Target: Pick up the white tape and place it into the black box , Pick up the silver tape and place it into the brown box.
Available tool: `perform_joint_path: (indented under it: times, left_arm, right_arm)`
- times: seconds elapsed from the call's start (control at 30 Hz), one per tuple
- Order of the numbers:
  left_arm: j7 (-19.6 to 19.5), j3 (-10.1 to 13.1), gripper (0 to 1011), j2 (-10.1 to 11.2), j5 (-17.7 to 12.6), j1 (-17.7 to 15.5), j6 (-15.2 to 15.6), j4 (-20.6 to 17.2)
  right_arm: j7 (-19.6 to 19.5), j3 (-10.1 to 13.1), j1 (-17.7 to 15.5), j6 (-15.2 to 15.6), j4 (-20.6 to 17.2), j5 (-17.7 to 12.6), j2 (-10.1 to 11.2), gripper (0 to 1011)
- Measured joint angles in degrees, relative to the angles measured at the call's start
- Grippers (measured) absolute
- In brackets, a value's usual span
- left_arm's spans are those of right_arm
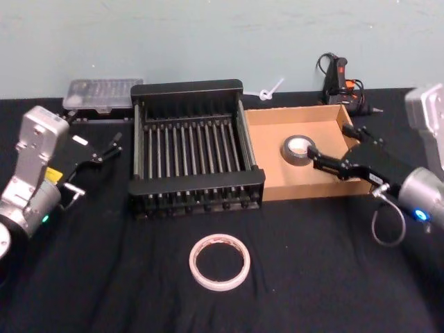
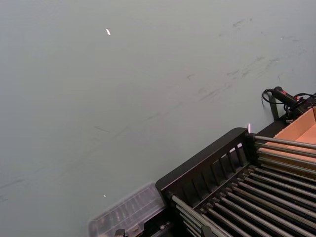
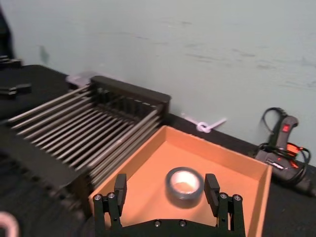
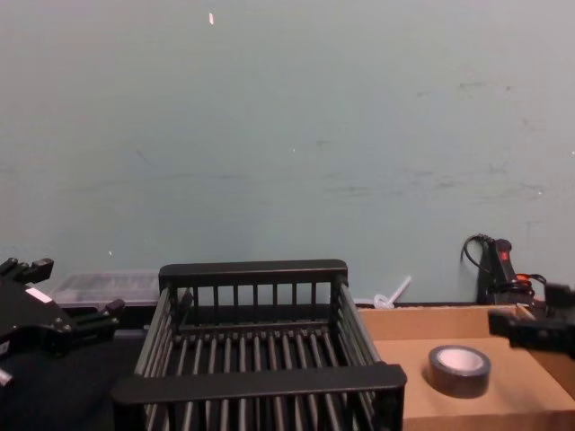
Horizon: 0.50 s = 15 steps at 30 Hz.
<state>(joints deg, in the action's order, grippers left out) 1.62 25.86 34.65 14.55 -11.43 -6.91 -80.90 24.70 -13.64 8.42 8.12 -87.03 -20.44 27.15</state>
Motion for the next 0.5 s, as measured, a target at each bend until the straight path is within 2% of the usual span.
perform_joint_path:
  times: [0.2, 0.33, 0.5]
  left_arm:
    - [0.0, 0.0, 1001, 0.0, 0.0, 0.0, 0.0, 0.0]
    - [0.0, 0.0, 1001, 0.0, 0.0, 0.0, 0.0, 0.0]
    - [0.0, 0.0, 1001, 0.0, 0.0, 0.0, 0.0, 0.0]
  right_arm:
    - [3.38, -0.26, -4.03, -2.39, -2.57, -1.77, 3.47, 1002]
    - [5.41, -1.75, -5.28, -3.16, -3.02, -2.12, 5.21, 1002]
    - [7.12, -4.11, -5.59, -3.47, -3.3, -2.03, 6.35, 1002]
